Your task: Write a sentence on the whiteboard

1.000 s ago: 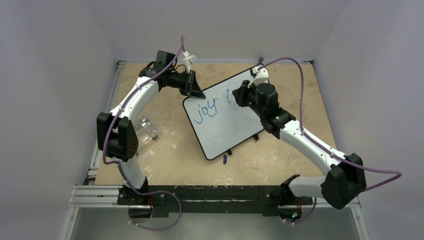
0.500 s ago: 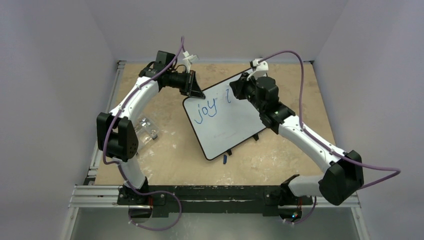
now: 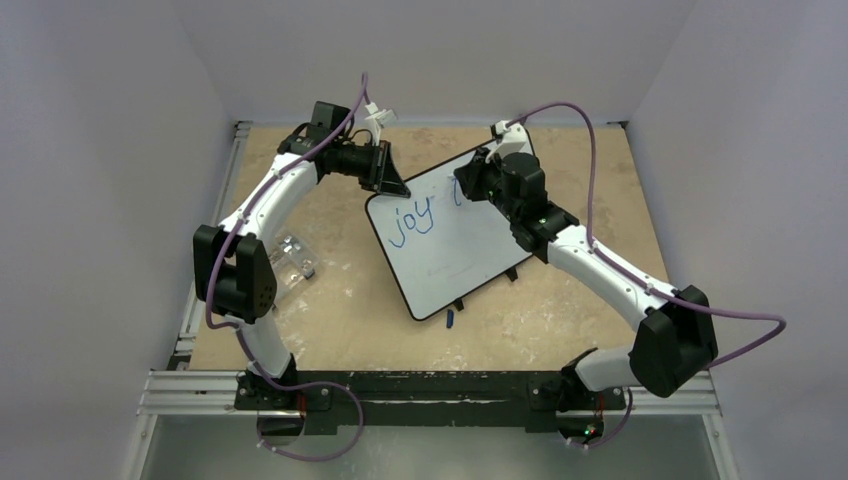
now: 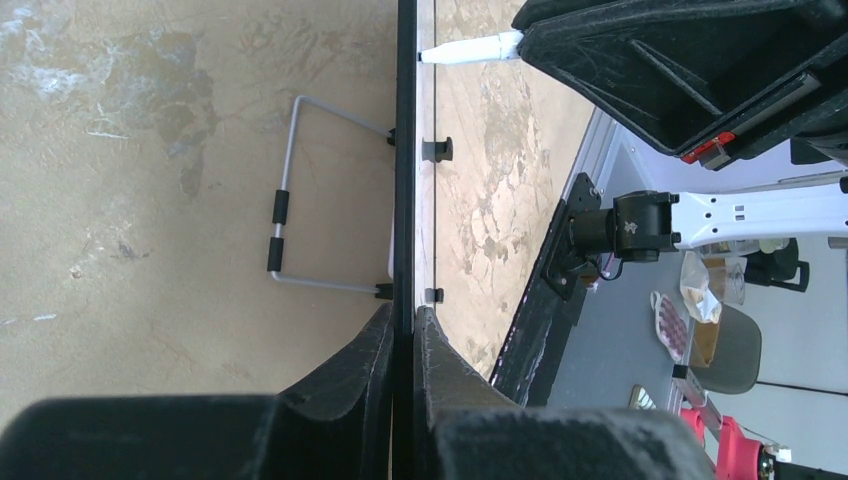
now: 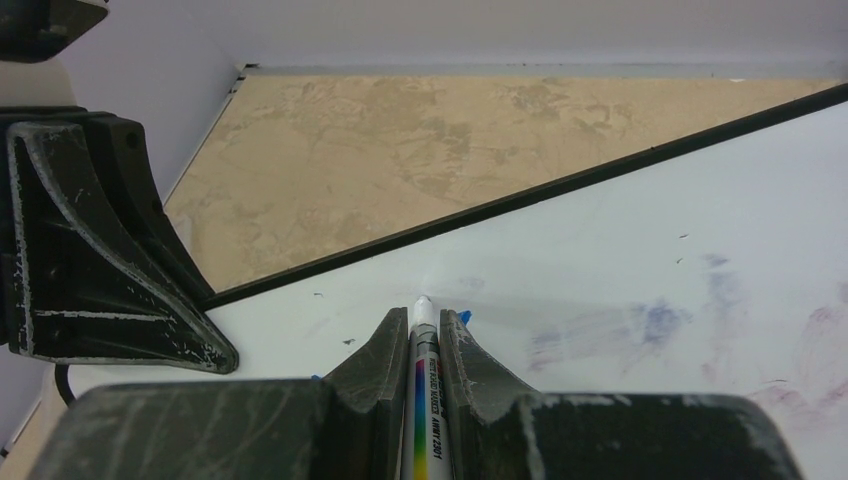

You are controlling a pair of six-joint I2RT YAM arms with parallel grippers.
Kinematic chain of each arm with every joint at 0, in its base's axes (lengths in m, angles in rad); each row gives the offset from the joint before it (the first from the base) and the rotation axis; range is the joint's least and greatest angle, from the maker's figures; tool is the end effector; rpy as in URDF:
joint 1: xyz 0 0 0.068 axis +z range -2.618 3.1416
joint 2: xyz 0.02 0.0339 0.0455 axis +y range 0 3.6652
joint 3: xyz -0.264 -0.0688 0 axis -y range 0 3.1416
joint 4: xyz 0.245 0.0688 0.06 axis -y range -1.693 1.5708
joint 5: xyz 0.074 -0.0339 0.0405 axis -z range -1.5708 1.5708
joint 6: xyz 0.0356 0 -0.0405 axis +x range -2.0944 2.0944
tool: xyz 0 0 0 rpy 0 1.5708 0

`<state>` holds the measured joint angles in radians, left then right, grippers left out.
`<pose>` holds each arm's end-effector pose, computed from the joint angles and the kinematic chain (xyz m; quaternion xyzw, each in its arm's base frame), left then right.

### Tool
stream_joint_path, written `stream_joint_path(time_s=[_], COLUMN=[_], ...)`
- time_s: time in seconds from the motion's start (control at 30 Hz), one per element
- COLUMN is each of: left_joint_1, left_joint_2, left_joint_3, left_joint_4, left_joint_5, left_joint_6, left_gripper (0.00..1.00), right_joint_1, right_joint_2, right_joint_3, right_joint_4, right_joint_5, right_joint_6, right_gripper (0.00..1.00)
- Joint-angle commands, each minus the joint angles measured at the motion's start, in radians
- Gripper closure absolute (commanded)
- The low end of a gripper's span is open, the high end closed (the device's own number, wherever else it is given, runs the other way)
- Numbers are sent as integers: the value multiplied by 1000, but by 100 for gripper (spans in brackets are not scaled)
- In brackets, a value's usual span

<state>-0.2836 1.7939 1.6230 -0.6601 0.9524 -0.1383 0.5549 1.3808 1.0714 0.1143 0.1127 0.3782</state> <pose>0.3700 -0.1381 0.3185 0.2254 0.8144 -0.4852 0.2247 0.2818 0.1700 0.3341 -0.0324 0.7715 0.2463 0.5857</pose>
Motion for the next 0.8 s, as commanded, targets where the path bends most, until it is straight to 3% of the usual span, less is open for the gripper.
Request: stream_joint_path(time_s=[0.0,0.33,0.77], left_joint_1=[-5,-5,-3], left_joint_2=[-62,-63,-68], left_joint_3=[12,12,13], left_joint_4=[52,53,56], left_joint_5=[39,37,37], left_joint_6=[29,29,23], left_gripper=[100,100,100], right_joint_1=[-4,-6,-6], right_joint_2=[-12,-10,-153], right_joint_3=[17,19,-22], right_joint_4=[37,1,27], right_joint_5=[41,120,59], right_joint_6=[-9,-32,-6], right_gripper=[100,100,100])
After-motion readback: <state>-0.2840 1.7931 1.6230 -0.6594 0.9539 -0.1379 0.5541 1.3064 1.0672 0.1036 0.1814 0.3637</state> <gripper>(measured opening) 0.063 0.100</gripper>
